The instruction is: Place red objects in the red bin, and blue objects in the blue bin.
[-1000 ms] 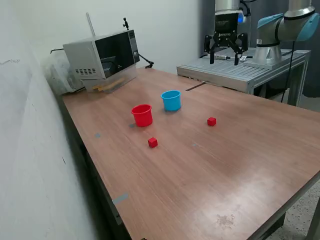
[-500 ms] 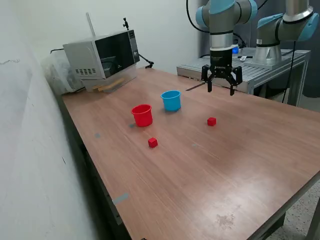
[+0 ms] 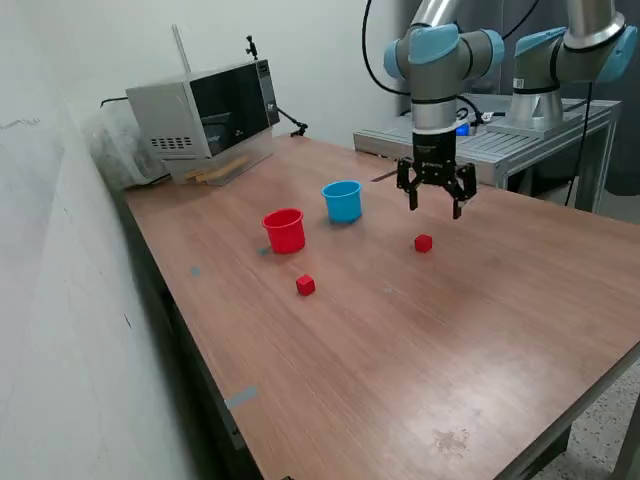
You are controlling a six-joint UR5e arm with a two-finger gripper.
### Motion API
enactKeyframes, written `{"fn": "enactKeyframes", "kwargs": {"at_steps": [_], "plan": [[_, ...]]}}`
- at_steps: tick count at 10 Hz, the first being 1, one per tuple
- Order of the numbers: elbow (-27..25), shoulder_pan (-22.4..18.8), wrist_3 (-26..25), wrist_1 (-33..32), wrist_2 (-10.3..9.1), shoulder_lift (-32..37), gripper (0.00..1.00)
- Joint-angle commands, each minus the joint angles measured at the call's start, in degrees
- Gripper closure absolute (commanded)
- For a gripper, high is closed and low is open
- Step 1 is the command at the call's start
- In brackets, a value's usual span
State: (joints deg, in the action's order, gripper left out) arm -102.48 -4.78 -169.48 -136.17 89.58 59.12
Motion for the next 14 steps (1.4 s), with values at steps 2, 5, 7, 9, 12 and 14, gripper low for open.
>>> {"fn": "enactKeyframes", "kwargs": {"at_steps": [2,5,7,9,12,14], "plan": [[2.9,-0.1,-0.1,-1.4,-0.10,-4.3,0.00],[3.6,0.8,-0.1,-1.6,-0.98,-4.7,0.00],[3.5,1.3,0.0,-1.6,-0.98,-4.7,0.00],[3.4,1.4,0.0,-1.9,-0.98,-4.7,0.00],[2.2,2.2,0.0,-2.4,-0.98,-4.5,0.00],[0.2,2.1,0.0,-3.6,-0.98,-4.3,0.00]]}}
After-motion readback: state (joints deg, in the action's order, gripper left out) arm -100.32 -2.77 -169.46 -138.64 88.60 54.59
